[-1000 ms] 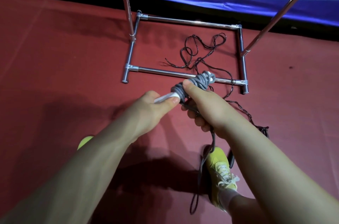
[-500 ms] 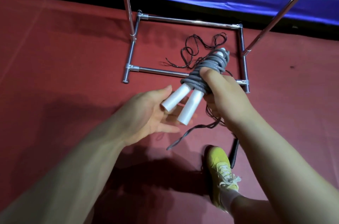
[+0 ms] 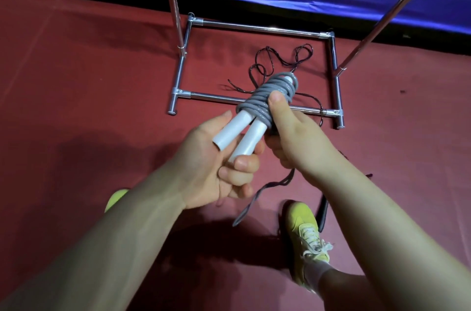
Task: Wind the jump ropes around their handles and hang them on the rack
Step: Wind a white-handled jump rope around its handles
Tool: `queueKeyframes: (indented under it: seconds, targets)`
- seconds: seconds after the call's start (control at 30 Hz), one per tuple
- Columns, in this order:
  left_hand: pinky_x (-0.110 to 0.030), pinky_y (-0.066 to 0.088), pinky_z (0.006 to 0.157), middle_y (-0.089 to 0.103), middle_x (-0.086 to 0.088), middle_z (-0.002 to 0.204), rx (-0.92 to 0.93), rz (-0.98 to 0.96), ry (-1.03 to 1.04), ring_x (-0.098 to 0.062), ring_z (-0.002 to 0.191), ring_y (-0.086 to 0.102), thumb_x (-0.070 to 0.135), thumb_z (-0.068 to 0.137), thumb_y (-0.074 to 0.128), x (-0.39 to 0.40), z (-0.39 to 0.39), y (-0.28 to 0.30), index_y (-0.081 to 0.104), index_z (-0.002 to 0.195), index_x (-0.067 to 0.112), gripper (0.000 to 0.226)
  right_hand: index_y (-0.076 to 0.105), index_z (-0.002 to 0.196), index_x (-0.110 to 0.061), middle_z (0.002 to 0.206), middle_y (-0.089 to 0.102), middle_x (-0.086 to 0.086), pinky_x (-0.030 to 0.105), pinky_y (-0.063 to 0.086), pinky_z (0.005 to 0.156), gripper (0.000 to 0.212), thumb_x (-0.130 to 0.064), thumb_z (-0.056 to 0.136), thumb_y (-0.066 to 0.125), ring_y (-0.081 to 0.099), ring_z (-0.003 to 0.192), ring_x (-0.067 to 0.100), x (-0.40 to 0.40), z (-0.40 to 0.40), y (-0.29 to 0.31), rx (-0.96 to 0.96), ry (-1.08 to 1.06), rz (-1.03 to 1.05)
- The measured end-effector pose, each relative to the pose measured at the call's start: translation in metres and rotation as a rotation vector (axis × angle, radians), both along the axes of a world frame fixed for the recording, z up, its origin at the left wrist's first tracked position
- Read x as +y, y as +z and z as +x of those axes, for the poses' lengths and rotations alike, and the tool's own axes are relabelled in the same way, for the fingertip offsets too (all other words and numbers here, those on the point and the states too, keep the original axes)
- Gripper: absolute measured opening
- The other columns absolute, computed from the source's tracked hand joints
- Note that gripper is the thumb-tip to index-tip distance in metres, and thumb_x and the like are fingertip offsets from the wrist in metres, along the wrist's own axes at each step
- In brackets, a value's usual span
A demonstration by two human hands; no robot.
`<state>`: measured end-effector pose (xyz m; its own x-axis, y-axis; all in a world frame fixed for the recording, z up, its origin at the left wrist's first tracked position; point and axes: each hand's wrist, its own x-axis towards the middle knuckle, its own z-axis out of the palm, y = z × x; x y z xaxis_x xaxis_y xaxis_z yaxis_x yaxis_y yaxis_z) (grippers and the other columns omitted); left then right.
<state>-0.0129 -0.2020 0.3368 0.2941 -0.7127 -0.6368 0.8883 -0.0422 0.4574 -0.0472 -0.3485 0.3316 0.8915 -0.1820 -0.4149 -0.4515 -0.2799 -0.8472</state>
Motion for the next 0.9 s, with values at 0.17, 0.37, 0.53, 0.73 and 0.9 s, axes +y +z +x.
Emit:
queueKeyframes:
  seconds: [0.17,0.37,0.53,0.73,0.9]
  targets:
    - [-0.028,0.035,0.053,0.046,0.0,0.045,-0.358,0.313,-0.017,-0.007,0.031,0.021,0.054,0.097,0.018,-0.008,-0.01,-0.001,0.055,0.077,0.01,0.061,0.034,0.053,-0.02,0.041,0.033,-0.009,0.026,0.022,0.049,0.059,-0.054,0.099,0.019,0.025,0.034,0.007,0.012,-0.003,0.001,0.1,-0.001,-0.146]
    - [-0.028,0.041,0.053,0.053,0.004,0.041,-0.79,0.512,-0.099,-0.008,0.031,0.038,0.045,0.1,0.02,0.003,-0.03,0.027,0.057,0.072,0.016,0.055,0.038,0.058,-0.021,0.054,0.038,0.0,0.026,0.022,0.048,0.058,-0.048,0.101,0.011,0.031,0.047,0.011,0.03,-0.025,0.032,0.053,-0.013,-0.241]
    - [-0.028,0.04,0.057,0.054,0.006,0.042,-0.998,0.536,-0.2,-0.012,0.045,0.046,0.045,0.1,0.018,0.021,-0.072,0.075,0.055,0.071,0.017,0.055,0.037,0.058,-0.021,0.043,0.037,-0.002,0.027,0.019,0.047,0.06,-0.048,0.101,0.006,0.033,0.04,0.008,0.042,-0.067,0.071,0.025,-0.027,-0.242]
    - [-0.028,0.035,0.06,0.051,0.003,0.059,-1.43,0.662,-0.286,-0.011,0.059,0.048,0.039,0.102,0.017,0.054,-0.126,0.178,0.049,0.059,0.018,0.057,0.034,0.057,-0.019,0.048,0.029,-0.001,0.024,0.016,0.044,0.063,-0.061,0.096,0.005,0.021,0.041,0.013,0.062,-0.122,0.172,-0.053,0.035,-0.205]
    - [-0.037,0.037,0.074,0.059,-0.008,0.089,-1.939,0.923,-0.235,-0.033,0.096,0.056,0.047,0.099,0.016,0.087,-0.184,0.262,0.042,0.081,0.018,0.043,0.036,0.052,-0.024,0.051,0.033,-0.005,0.027,0.02,0.051,0.065,-0.072,0.089,0.015,0.028,0.045,0.009,0.093,-0.177,0.27,-0.269,0.046,-0.231]
